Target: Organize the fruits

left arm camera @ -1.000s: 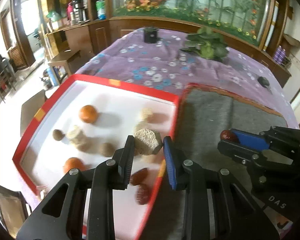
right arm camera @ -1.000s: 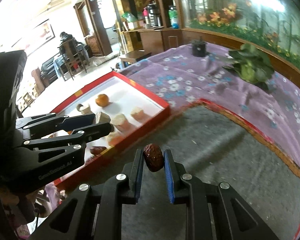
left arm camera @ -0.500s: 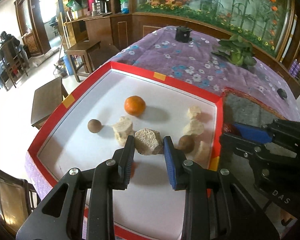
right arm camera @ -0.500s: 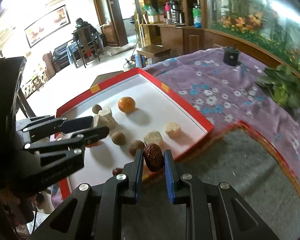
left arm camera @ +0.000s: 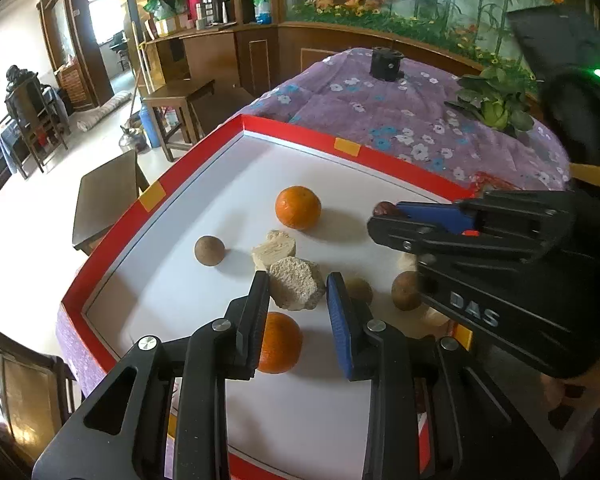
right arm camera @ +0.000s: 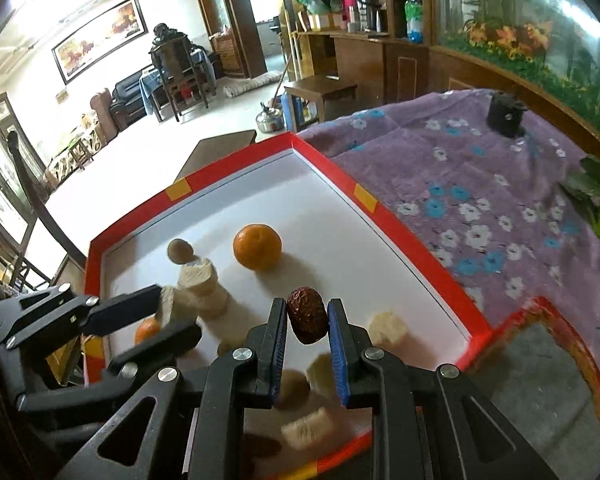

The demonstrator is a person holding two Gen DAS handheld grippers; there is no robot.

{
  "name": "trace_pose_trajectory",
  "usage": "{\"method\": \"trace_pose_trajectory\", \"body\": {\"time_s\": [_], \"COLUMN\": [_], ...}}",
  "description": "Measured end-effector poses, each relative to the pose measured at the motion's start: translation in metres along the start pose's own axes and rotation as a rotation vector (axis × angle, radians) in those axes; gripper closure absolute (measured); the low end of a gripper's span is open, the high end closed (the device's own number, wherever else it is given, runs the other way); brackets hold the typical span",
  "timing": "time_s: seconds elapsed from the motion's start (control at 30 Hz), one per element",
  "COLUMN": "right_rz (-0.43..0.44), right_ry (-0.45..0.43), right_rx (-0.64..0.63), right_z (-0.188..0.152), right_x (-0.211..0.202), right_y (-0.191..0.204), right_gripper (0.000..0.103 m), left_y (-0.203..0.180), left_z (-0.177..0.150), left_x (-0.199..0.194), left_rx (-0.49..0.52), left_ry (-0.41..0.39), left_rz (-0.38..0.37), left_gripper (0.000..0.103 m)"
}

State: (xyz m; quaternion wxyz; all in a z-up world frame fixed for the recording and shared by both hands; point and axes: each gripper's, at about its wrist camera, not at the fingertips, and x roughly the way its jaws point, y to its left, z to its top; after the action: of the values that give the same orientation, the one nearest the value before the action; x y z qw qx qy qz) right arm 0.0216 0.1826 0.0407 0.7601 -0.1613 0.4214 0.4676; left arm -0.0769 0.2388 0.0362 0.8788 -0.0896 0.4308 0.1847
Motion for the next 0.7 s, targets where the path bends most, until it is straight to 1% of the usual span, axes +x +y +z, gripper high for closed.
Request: {"method": "trace_pose_trajectory", "body": {"time_s": [0.13,0.2,0.27,0.3,0.37,0.43,0.5,0.6,0.7], "right_rz": [0.022,0.032,0.021,0.018,0.013,0.008,-0.009,-0.036,-0.078], "right_ry": [0.036,0.026,0.025,0.022,0.006,-0.008,-0.019,-0.05,-0.111], "right_rx": [0.03,0.042,0.048,0.048,0.052,0.053,0.058,0.069,0.094], "right_z": [0.0,0.0,-0.001,-0.002,-0.002,-0.006,-0.011,-0.02,-0.031], "right_x": [0.015,0.016,0.014,0.012,0.005,-0.003,-0.011,-0.028,-0.052], "right_y": [-0.005,-0.006,-0.007,-0.007,-0.007,-0.007,-0.007,-0.007,-0.01], "right_gripper": [0.083,0.083,0.079,0.078,0.073,0.072,0.072,0.071,0.062], "left_y": [0.003,0.004,0.004,0.003,0.002,0.001,0.001,-0.003,-0.008], "left_z": [0.0,0.001,0.0,0.0,-0.002,-0.002,-0.003,-0.003,-0.004], "left_x": [0.004,0.007,0.009,0.011,0.012,0.011,0.008,0.001,-0.004], "left_rx": [-0.019,-0.027,-0.028,-0.026,-0.021,-0.021,-0.027,-0.024,-0.031], "left_ry": [0.008,0.014,0.021,0.026,0.026,0.017,-0.001,-0.028,-0.04], "left_rz": [0.022,0.025,0.03,0.036,0.048,0.047,0.039,0.021,0.008], "left_gripper": [0.074,0.074,0.074,0.072,0.066,0.059,0.054,0.053,0.053]}}
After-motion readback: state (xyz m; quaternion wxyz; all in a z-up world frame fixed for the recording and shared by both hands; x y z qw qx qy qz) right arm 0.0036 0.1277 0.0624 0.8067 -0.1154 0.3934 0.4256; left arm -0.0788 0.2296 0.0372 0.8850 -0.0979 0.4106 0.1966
